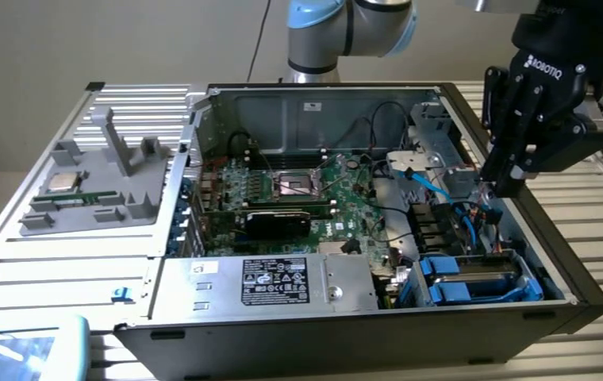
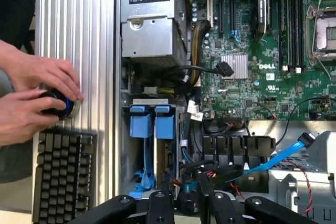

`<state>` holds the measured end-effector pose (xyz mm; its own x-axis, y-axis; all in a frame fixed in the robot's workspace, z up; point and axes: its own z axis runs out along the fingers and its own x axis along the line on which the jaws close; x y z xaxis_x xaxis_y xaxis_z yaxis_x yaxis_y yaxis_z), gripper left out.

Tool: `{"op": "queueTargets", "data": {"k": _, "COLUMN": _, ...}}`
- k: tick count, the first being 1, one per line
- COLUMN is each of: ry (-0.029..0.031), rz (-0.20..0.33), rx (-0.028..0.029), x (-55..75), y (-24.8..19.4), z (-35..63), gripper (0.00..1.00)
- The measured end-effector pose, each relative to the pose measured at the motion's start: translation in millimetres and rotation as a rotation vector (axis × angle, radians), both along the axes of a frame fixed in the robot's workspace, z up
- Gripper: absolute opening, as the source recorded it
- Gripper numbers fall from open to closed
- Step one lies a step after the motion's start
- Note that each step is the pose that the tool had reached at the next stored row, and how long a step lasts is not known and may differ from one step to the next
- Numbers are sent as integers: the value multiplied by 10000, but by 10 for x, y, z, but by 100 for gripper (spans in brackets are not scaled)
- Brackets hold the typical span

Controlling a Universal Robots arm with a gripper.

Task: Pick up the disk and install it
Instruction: 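Insert the first disk wire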

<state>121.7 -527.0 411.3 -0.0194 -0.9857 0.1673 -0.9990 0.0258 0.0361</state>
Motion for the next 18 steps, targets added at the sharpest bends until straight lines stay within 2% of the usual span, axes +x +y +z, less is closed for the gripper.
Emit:
{"op": "queueTargets", "data": {"k": 1, "ry": 25, "rz": -1, "rx": 54, "x": 3, "y": -10, "z": -6, "gripper": 31}}
{"op": "queueTargets", "data": {"k": 6, "ry": 60, "rz": 0, "rx": 268, "x": 33, "y": -87, "z": -63, "gripper": 31}}
{"op": "queueTargets", "data": {"k": 9, "ry": 139, "rz": 0, "rx": 385, "x": 49, "y": -120, "z": -90, "gripper": 31}}
{"op": "queueTargets", "data": {"k": 11, "ry": 250, "rz": -2, "rx": 422, "x": 76, "y": -130, "z": -105, "gripper": 31}}
{"op": "queueTargets", "data": {"k": 14, "ry": 428, "rz": -6, "rx": 430, "x": 133, "y": -133, "z": -132, "gripper": 31}}
{"op": "queueTargets", "data": {"k": 15, "ry": 449, "rz": -7, "rx": 428, "x": 144, "y": -133, "z": -146, "gripper": 31}}
{"op": "queueTargets", "data": {"k": 18, "ry": 453, "rz": -8, "rx": 428, "x": 146, "y": -131, "z": -200, "gripper": 31}}
